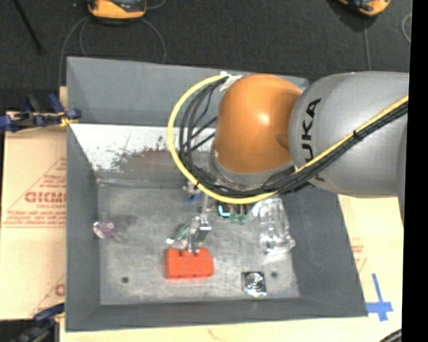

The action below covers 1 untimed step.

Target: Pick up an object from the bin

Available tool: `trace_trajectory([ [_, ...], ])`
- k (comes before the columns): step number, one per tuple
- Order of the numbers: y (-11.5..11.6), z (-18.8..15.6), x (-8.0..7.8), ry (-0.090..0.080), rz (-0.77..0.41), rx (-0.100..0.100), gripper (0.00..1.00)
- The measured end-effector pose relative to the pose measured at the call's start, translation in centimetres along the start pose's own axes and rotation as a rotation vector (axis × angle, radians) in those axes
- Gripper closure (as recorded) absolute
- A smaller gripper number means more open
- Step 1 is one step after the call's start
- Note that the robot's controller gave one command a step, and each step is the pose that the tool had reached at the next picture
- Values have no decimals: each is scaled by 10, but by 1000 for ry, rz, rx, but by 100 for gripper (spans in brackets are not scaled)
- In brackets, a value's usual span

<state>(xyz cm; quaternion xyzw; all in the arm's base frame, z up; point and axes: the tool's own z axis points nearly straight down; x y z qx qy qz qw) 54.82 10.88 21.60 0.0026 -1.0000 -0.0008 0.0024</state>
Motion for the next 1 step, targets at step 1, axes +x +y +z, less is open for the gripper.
trace_trajectory([
  [1,-38,132,41,-33,-180,-1,0],
])
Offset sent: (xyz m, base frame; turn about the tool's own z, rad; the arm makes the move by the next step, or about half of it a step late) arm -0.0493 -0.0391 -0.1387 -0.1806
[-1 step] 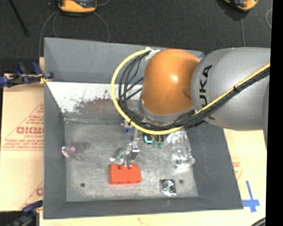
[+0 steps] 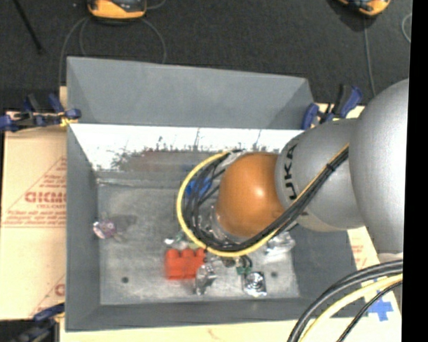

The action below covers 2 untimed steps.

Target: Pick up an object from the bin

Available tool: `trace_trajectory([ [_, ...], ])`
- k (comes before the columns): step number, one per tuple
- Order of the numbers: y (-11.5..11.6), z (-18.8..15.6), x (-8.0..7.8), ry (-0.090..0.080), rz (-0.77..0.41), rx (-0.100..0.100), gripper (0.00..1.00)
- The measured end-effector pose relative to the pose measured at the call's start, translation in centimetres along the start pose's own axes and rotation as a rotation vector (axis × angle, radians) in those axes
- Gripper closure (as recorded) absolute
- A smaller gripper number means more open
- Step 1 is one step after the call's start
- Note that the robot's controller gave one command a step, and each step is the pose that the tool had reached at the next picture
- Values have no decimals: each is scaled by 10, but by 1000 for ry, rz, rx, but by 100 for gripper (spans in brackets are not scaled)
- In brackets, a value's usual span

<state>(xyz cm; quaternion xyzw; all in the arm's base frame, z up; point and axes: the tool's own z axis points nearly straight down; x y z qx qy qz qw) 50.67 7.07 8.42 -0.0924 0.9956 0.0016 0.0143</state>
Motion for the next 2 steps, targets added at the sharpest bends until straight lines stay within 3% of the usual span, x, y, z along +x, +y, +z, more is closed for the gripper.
trace_trajectory([
  [1,1,-1,2,11,2,-3,100],
  [2,13,-118,-22,17,-19,2,100],
])
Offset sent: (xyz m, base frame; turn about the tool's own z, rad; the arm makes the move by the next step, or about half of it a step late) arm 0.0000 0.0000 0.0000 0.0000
